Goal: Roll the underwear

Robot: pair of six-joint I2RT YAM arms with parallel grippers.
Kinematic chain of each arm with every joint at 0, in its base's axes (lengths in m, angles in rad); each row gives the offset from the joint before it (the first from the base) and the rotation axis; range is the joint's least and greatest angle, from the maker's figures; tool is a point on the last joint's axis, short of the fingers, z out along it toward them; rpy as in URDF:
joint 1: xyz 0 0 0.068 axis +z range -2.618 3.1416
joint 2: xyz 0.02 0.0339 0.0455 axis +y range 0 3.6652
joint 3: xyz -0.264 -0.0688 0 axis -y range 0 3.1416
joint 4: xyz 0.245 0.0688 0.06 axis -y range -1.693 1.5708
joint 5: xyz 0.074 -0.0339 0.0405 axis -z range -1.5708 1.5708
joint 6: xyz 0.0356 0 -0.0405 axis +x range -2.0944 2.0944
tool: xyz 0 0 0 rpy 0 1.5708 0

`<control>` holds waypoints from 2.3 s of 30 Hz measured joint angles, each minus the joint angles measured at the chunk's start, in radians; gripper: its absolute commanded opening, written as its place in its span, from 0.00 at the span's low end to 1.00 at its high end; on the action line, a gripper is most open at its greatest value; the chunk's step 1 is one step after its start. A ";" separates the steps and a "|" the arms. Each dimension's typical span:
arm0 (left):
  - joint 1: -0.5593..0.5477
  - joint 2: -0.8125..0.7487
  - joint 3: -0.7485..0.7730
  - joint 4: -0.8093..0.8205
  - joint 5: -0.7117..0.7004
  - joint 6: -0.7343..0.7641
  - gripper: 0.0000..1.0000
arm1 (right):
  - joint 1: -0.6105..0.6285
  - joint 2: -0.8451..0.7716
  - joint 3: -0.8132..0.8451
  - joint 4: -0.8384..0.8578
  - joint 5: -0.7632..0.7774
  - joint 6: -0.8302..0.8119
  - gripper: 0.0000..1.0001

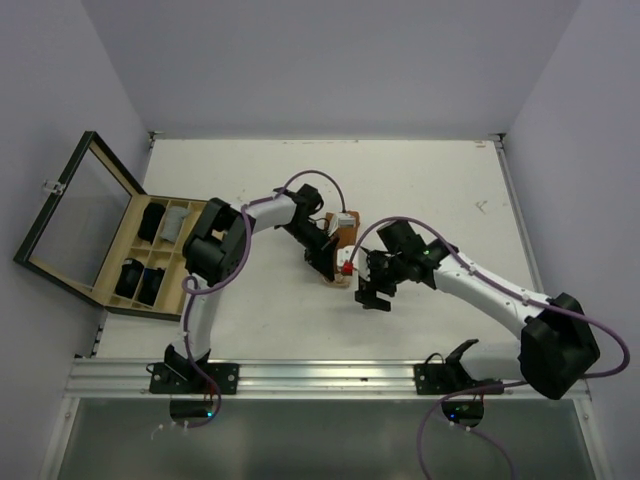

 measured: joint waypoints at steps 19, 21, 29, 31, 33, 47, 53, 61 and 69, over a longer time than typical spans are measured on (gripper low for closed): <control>0.002 0.025 -0.021 -0.003 0.037 -0.130 0.00 | 0.105 0.255 0.002 0.406 0.031 -0.106 0.67; 0.009 0.025 -0.027 -0.002 0.045 -0.143 0.00 | 0.106 0.269 0.003 0.408 0.028 -0.108 0.62; 0.048 0.012 -0.093 -0.011 0.081 -0.169 0.00 | 0.145 0.369 0.038 0.406 0.025 -0.101 0.62; 0.058 0.002 -0.119 -0.011 0.085 -0.170 0.00 | 0.152 0.389 0.045 0.416 0.013 -0.096 0.62; 0.069 -0.010 -0.144 -0.012 0.087 -0.170 0.00 | 0.158 0.397 0.046 0.432 0.001 -0.090 0.60; 0.146 -0.082 -0.242 -0.064 0.036 -0.197 0.30 | 0.201 0.490 0.096 0.557 -0.050 -0.021 0.00; 0.146 -0.265 -0.325 0.020 -0.103 -0.222 0.43 | 0.189 0.536 0.112 0.633 -0.119 0.027 0.00; 0.314 -0.619 -0.428 0.280 -0.253 -0.208 0.44 | 0.103 0.642 0.155 0.741 -0.341 0.246 0.00; 0.330 -1.038 -0.734 0.384 -0.304 0.106 0.43 | 0.003 0.823 0.251 0.864 -0.614 0.607 0.00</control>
